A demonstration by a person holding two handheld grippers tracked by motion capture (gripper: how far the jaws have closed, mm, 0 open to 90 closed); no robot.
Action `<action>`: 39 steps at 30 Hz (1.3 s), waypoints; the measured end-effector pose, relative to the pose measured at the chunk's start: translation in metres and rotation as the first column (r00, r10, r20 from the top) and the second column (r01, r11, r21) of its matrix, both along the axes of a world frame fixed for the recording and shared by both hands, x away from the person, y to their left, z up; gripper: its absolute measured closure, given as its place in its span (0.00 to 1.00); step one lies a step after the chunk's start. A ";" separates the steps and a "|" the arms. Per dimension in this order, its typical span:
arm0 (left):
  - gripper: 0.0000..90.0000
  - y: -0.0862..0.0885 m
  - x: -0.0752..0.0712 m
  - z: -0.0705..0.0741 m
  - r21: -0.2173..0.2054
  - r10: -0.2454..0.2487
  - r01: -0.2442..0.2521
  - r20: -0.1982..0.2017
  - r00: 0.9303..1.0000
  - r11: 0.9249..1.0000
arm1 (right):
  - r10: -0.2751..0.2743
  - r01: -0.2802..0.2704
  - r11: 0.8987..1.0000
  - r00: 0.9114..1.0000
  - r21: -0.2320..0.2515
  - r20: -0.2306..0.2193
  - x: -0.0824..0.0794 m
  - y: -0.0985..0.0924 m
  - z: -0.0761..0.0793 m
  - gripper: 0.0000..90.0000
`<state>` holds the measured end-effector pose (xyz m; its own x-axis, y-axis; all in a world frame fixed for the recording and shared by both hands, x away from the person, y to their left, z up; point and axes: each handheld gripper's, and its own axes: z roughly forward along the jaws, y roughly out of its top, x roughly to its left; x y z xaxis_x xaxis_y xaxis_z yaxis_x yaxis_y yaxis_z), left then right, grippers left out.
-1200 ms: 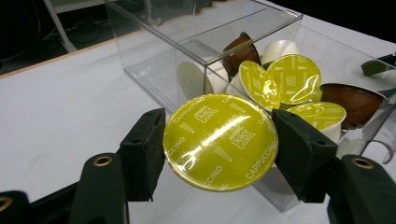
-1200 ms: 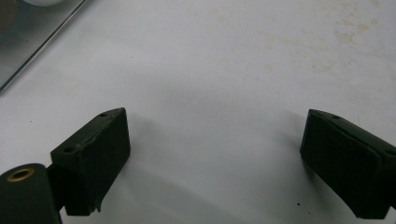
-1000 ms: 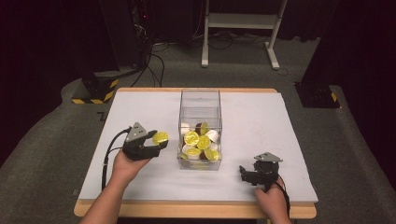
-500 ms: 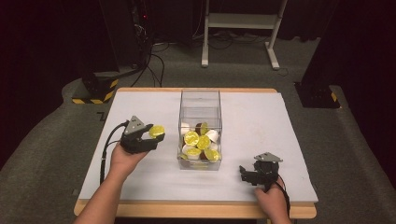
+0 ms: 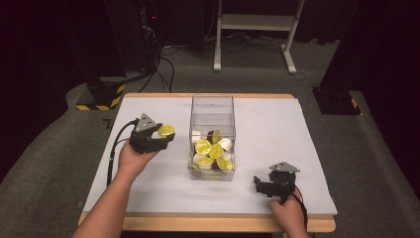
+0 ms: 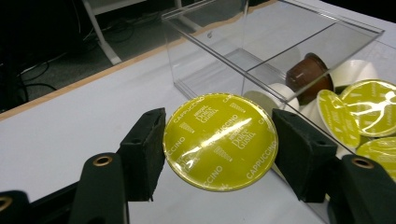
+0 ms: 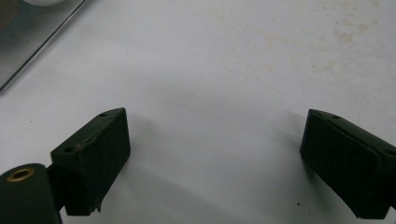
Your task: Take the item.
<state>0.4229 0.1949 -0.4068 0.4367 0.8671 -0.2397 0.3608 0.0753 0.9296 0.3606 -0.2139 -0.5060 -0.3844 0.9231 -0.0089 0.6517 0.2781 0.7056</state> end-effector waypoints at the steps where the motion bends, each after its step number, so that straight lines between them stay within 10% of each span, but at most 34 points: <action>1: 0.42 0.001 0.002 -0.001 -0.001 0.004 -0.004 0.000 1.000 1.000 | 0.000 0.000 1.000 1.000 0.000 0.000 0.000 0.000 0.000 0.09; 39: 0.42 -0.001 0.059 -0.084 0.085 0.116 -0.103 -0.162 0.980 0.991 | 0.001 -0.001 1.000 1.000 0.001 -0.001 0.000 0.000 0.000 0.09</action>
